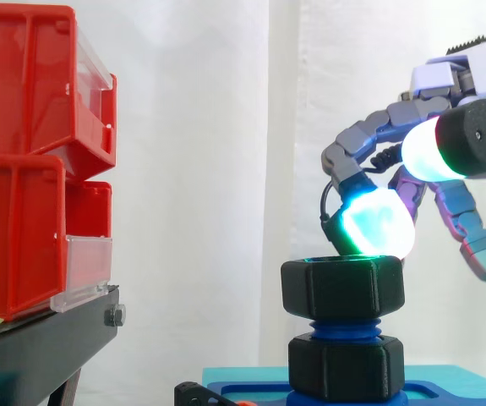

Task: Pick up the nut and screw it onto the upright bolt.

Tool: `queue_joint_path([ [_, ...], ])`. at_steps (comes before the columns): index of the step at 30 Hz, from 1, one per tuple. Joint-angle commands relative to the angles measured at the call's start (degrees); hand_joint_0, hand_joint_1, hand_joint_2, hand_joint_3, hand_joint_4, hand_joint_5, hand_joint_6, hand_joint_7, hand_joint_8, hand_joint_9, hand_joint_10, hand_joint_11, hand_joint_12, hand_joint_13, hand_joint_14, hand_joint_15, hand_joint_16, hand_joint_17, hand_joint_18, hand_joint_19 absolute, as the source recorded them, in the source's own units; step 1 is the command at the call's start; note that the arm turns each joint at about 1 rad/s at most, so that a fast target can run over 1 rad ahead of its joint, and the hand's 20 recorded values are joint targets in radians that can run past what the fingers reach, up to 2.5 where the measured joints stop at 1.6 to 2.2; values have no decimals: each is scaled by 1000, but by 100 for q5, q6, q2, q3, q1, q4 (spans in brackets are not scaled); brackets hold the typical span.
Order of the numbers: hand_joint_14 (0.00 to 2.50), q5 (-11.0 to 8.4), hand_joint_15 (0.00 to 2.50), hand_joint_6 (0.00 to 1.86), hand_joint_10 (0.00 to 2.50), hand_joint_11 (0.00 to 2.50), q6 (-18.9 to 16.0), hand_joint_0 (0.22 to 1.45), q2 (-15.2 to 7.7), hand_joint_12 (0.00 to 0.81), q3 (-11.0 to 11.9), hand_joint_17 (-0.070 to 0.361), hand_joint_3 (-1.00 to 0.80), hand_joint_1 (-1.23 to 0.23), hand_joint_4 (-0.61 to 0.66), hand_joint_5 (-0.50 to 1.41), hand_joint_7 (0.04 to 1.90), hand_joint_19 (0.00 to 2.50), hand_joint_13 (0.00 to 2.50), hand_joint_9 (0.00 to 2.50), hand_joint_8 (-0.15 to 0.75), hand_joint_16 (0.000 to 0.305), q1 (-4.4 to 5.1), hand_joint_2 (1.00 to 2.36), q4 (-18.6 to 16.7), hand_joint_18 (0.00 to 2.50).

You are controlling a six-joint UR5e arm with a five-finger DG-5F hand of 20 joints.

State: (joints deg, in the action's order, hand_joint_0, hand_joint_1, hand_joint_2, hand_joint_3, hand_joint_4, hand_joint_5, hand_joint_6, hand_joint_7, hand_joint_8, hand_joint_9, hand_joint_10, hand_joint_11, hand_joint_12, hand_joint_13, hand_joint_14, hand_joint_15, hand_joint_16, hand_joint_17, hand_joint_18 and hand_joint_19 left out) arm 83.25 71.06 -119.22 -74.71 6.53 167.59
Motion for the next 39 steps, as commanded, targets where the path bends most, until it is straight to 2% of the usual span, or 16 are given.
queue_joint_path([
  [1, 1, -10, 44, 502, 7, 176, 22, 482, 92, 214, 0, 54, -500, -437, 25, 108, 1424, 275, 1152, 1796, 160, 24, -20, 1000, 89, 925],
  [6, 1, -19, 74, 505, 7, 198, 22, 468, 197, 269, 17, 67, -500, -413, 119, 47, 1262, 273, 1064, 1635, 221, 30, -20, 1000, 72, 833],
  [8, 3, -36, 85, 505, 7, 203, 13, 463, 197, 285, 123, 73, -500, -404, 173, 14, 1141, 284, 1011, 1560, 241, 33, -20, 1000, 63, 808],
  [10, 3, -54, 86, 505, 7, 202, 4, 462, 197, 295, 149, 77, -500, -402, 199, 0, 1111, 292, 991, 1519, 245, 34, -11, 1000, 1, 786],
  [13, 3, -80, 90, 505, 7, 203, -4, 457, 197, 310, 158, 84, -500, -401, 209, -38, 998, 300, 946, 1436, 258, 37, 7, 1000, -148, 759],
  [14, 4, -98, 93, 504, 7, 201, -4, 455, 188, 315, 158, 87, -500, -399, 214, -48, 980, 305, 935, 1402, 267, 39, 7, 1000, -280, 750],
  [20, 3, -107, 90, 503, 5, 142, 4, 449, 162, 336, 158, 97, -500, -396, 200, -89, 874, 314, 819, 1203, 270, 43, 50, 1000, -544, 666],
  [22, 3, -98, 83, 503, 5, 132, 4, 446, 83, 341, 158, 99, -500, -393, 191, -101, 833, 309, 794, 1176, 271, 44, 86, 1000, -632, 641],
  [23, 3, -107, 75, 503, 3, 95, -4, 443, -84, 346, 158, 101, -500, -394, 178, -112, 800, 299, 756, 1105, 270, 45, 130, 1000, -790, 610],
  [24, 2, -89, 68, 503, 2, 89, -13, 442, -119, 349, 158, 102, -500, -395, 175, -115, 786, 294, 724, 1076, 266, 45, 138, 1000, -851, 576],
  [27, 0, -116, 0, 502, 0, 0, -119, 424, -304, 361, 158, 104, -500, -411, 117, -164, 673, 118, 384, 711, 238, 46, 191, 1000, -1106, 166],
  [29, 0, -116, 0, 501, 0, 0, -207, 415, -392, 367, 158, 103, -500, -415, 98, -177, 640, 48, 281, 585, 235, 46, 226, 1000, -1212, 9],
  [34, 0, -124, 0, 501, 0, 0, -347, 408, -541, 368, 158, 107, -500, -420, 82, -188, 610, 0, 146, 472, 231, 48, 314, 1000, -1238, 0],
  [39, 0, -133, 0, 501, 0, 0, -365, 401, -603, 373, 140, 111, -500, -411, 95, -182, 608, 0, 96, 435, 233, 49, 340, 1000, -1124, 0],
])
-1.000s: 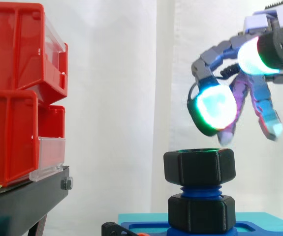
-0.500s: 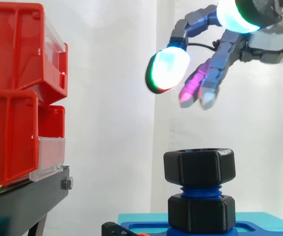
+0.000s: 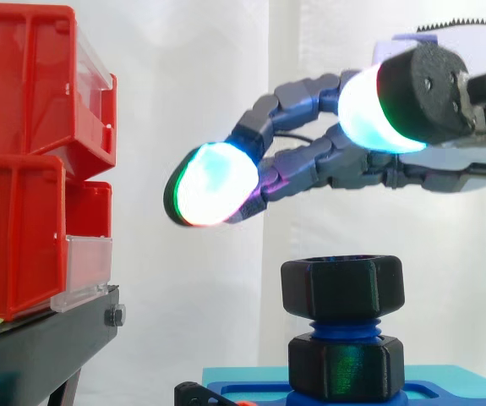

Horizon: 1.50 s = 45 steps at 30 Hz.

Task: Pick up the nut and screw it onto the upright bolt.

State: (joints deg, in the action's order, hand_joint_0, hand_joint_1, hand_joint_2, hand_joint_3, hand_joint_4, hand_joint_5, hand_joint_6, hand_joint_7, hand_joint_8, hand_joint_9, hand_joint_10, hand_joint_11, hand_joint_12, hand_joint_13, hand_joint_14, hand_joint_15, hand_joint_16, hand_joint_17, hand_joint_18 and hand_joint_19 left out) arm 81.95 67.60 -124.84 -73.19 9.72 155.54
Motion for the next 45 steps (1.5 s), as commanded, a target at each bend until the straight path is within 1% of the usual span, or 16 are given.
queue_joint_path([
  [1, 0, -4, 0, 501, 0, 0, -19, 400, -40, 375, -11, 112, -500, -407, 95, -180, 610, 0, 93, 432, 233, 50, 21, 1000, 81, 0],
  [2, 0, -4, 0, 501, 0, 0, -19, 400, -49, 376, -55, 112, -500, -403, 93, -178, 610, 0, 87, 430, 233, 50, 21, 1000, 108, 0],
  [3, 0, 5, 0, 501, 0, 0, -28, 400, -49, 377, -169, 112, -500, -402, 93, -178, 610, 0, 84, 427, 233, 50, 21, 1000, 108, 0],
  [8, 0, -4, 0, 501, 0, 0, -107, 398, -49, 380, -293, 115, -500, -390, 95, -176, 613, 0, 72, 420, 233, 51, 21, 1000, 108, 0],
  [13, 0, 14, 0, 501, 0, 0, -160, 399, -40, 380, -301, 116, -500, -384, 98, -171, 635, 0, 70, 419, 234, 51, -5, 1000, 125, 0],
  [21, 0, 23, 0, 503, 0, 0, -160, 405, -40, 378, -301, 107, -500, -355, 138, -138, 798, 0, 177, 524, 253, 47, -14, 1000, 161, 0],
  [24, 0, 31, 0, 503, 0, 0, -160, 407, -40, 376, -301, 104, -500, -353, 154, -130, 842, 0, 196, 547, 256, 46, -41, 1000, 152, 0],
  [27, 0, 40, 0, 503, 0, 0, -160, 412, -40, 369, -301, 100, -500, -348, 176, -110, 945, 0, 243, 603, 264, 44, -58, 1000, 161, 0],
  [28, 0, 40, 0, 504, 0, 0, -160, 413, -40, 368, -301, 100, -500, -348, 177, -110, 953, 0, 252, 603, 264, 44, -76, 1000, 152, 0],
  [29, 0, 49, 0, 503, 0, 0, -160, 414, -40, 363, -301, 98, -500, -348, 188, -101, 1000, 0, 269, 635, 269, 44, -85, 1000, 152, 0],
  [31, 0, 58, 0, 504, 0, 0, -160, 419, -40, 360, -249, 96, -500, -347, 179, -91, 1048, 0, 285, 653, 267, 43, -111, 1000, 152, 0],
  [36, 0, 172, 0, 503, 0, 0, -151, 425, -40, 356, -240, 91, -500, -347, 184, -72, 1149, 0, 327, 701, 276, 41, -225, 1000, 187, 0],
  [38, 0, 198, 0, 503, 0, 0, -151, 429, -31, 353, -240, 90, -500, -348, 174, -66, 1186, 0, 334, 722, 275, 40, -243, 1000, 187, 0],
  [42, 0, 286, 0, 503, 0, 0, -151, 433, -40, 349, -240, 89, -500, -349, 173, -44, 1258, 0, 369, 760, 275, 40, -322, 1000, 196, 12],
  [43, 0, 295, 0, 503, 0, 0, -151, 435, -31, 347, -240, 88, -500, -348, 172, -36, 1284, 0, 385, 783, 278, 39, -322, 1000, 205, 33],
  [45, 0, 322, 0, 503, 0, 0, -151, 437, -14, 344, -240, 85, -500, -346, 175, -23, 1299, 0, 420, 825, 278, 38, -357, 1000, 240, 72],
])
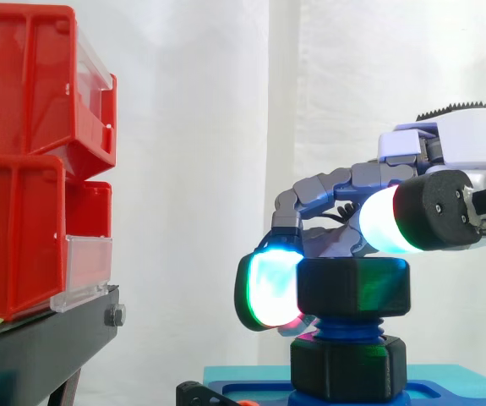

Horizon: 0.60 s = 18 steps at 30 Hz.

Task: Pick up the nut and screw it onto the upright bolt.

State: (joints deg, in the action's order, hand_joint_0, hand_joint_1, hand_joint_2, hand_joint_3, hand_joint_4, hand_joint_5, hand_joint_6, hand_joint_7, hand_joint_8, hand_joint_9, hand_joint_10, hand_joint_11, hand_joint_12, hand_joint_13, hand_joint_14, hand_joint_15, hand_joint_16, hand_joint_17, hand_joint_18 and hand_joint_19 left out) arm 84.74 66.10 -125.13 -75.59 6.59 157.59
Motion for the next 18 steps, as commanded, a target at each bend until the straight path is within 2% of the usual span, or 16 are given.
queue_joint_path([
  [1, 0, 51, 0, 503, 0, 0, 8, 442, 32, 338, 1, 84, -500, -347, 164, -10, 1321, 0, 441, 862, 271, 37, -53, 1000, 53, 88],
  [4, 0, 51, 0, 503, 1, 0, 17, 448, 41, 328, 9, 80, -500, -350, 106, 15, 1335, 0, 485, 954, 262, 35, -71, 1000, 105, 132],
  [5, 0, 51, 0, 503, 0, 0, 17, 455, 50, 318, 27, 74, -500, -355, 49, 35, 1324, 0, 534, 1022, 233, 33, -88, 1000, 149, 177],
  [8, 0, 51, 0, 503, 0, 0, 70, 460, 155, 294, 44, 67, -500, -361, -5, 64, 1326, 0, 611, 1166, 173, 30, -97, 1000, 351, 286],
  [12, 0, 51, 0, 503, 1, 0, 149, 468, 208, 259, 88, 59, -500, -376, -31, 87, 1357, 0, 736, 1361, 129, 26, -97, 1000, 501, 429],
  [14, 0, 51, 0, 501, 0, 5, 167, 473, 208, 225, 106, 51, -500, -385, -39, 105, 1416, 62, 878, 1533, 119, 23, -97, 1000, 527, 640],
  [17, 0, 51, 0, 500, 0, 9, 272, 476, 208, 179, 247, 44, -500, -410, -39, 117, 1464, 167, 1021, 1648, 109, 19, -115, 1000, 896, 818],
  [18, 0, 51, 0, 502, 0, 18, 272, 476, 208, 182, 247, 44, -500, -410, -40, 116, 1468, 181, 1036, 1659, 110, 19, -115, 1000, 896, 833],
])
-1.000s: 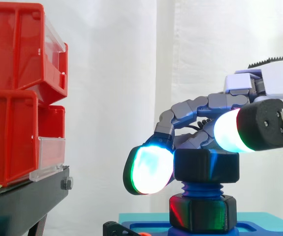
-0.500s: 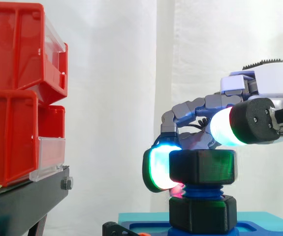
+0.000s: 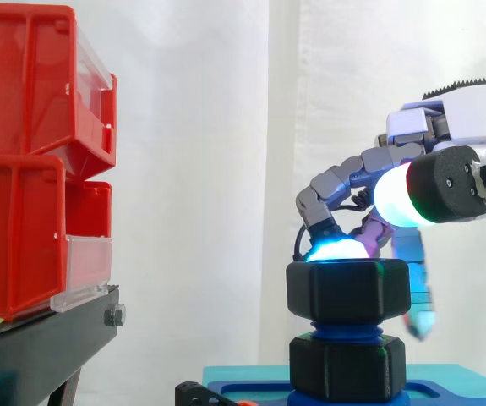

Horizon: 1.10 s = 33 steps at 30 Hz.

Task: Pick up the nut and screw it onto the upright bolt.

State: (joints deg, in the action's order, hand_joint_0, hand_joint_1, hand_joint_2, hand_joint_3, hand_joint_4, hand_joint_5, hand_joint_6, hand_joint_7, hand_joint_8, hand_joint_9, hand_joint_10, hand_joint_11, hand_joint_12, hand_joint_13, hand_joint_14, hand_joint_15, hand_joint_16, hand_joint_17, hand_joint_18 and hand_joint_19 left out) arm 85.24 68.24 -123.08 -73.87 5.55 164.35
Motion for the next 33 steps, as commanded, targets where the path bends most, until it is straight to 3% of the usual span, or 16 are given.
queue_joint_path([
  [1, 0, 2, 0, 502, 0, 19, 84, 476, 21, 182, 118, 44, -500, -410, -39, 116, 1475, 186, 1037, 1659, 115, 19, -18, 1000, 422, 835],
  [5, 0, -7, 0, 502, 1, 55, 146, 469, 179, 237, 188, 55, -500, -387, 36, 70, 1376, 162, 965, 1526, 171, 25, -27, 1000, 738, 751],
  [12, 0, 2, 13, 505, 3, 107, 146, 454, 188, 305, 513, 75, -500, -363, 183, -49, 1063, 168, 856, 1310, 260, 33, -45, 1000, 765, 670],
  [14, 0, 2, 11, 504, 4, 116, 146, 449, 188, 319, 680, 83, -500, -362, 188, -78, 984, 180, 806, 1243, 266, 37, -54, 1000, 738, 628],
  [18, 1, 11, 28, 503, 3, 95, 146, 440, 188, 341, 751, 93, -500, -360, 170, -117, 887, 207, 746, 1098, 273, 41, -62, 1000, 712, 575],
  [22, 0, 63, 41, 503, 0, 45, 155, 435, 188, 358, 760, 102, -500, -355, 142, -140, 809, 234, 669, 966, 268, 45, -54, 1000, 501, 501],
  [29, 0, 142, 0, 501, 0, 0, 242, 418, 65, 370, 751, 109, -500, -350, 88, -180, 666, 134, 384, 648, 246, 49, 69, 1000, 0, 171],
  [30, 0, 142, 0, 501, 0, 0, 234, 416, -93, 374, 760, 111, -500, -348, 82, -182, 655, 121, 354, 624, 244, 49, 78, 1000, -88, 118],
  [33, 0, 204, 0, 501, 0, 0, 190, 408, -225, 378, 751, 110, -500, -346, 74, -189, 633, 45, 245, 535, 239, 49, 87, 1000, -185, 0],
])
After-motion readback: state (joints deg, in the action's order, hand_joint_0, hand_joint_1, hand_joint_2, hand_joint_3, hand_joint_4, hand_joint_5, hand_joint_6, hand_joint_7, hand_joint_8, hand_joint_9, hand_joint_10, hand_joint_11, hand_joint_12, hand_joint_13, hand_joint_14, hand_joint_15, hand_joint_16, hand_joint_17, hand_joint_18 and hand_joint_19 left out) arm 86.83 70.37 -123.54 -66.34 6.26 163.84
